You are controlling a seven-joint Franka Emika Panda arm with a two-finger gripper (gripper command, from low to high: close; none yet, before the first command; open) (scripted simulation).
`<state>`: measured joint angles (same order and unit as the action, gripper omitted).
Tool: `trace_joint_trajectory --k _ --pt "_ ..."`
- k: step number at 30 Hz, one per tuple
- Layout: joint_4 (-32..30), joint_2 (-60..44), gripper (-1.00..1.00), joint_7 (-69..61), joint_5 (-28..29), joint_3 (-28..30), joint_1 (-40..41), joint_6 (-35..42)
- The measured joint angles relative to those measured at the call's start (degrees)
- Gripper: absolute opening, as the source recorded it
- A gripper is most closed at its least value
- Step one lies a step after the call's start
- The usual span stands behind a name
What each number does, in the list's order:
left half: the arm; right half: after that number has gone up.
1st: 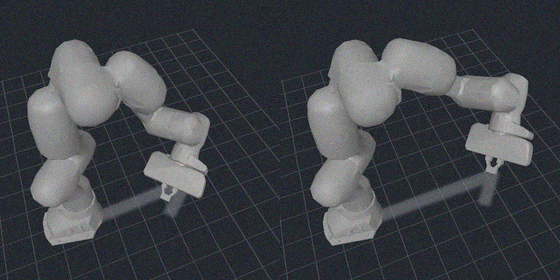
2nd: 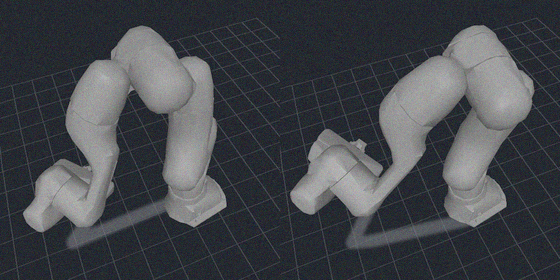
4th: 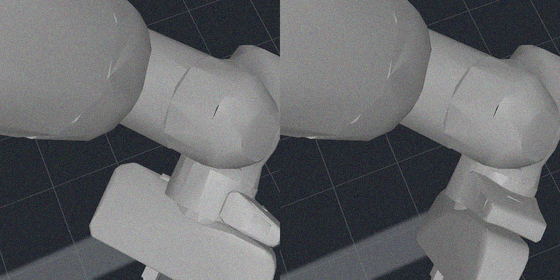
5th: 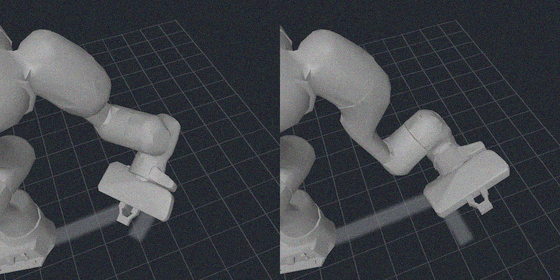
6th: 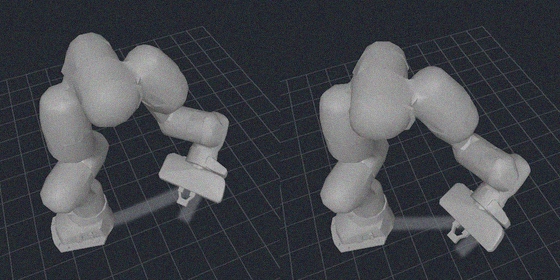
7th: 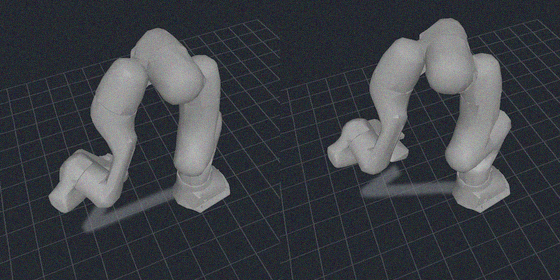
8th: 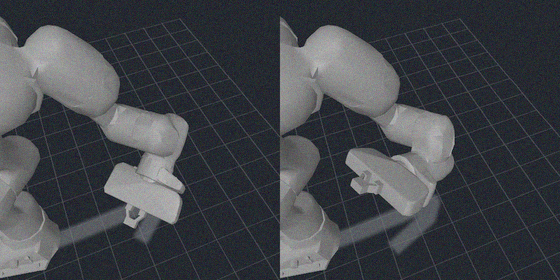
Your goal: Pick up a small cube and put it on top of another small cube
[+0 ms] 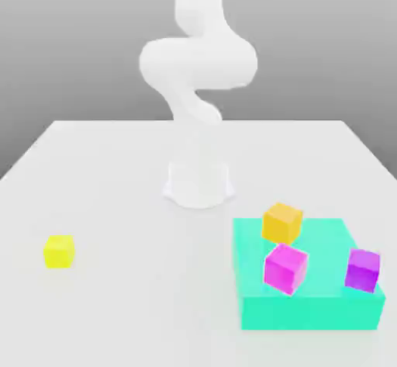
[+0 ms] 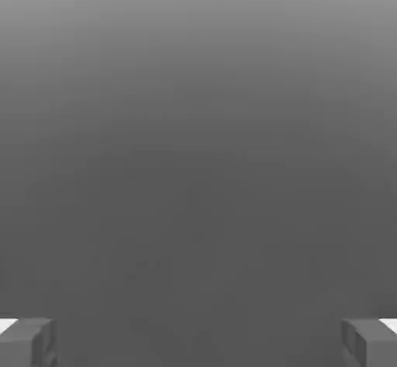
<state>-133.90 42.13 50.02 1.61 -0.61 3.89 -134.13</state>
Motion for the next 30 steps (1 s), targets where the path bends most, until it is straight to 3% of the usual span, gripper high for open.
trace_joint_trajectory --k 10,20,26,30 --pt "-8.5 -15.2 0.0 16.7 6.3 0.1 14.5 -9.3" --pt "-16.8 -29.9 0.0 31.0 9.5 4.4 25.9 -18.5" --pt "-22.0 -38.4 0.0 36.0 6.6 8.5 30.9 -24.5" --pt "-25.4 -44.0 0.0 35.7 -0.6 9.3 34.9 -28.4"
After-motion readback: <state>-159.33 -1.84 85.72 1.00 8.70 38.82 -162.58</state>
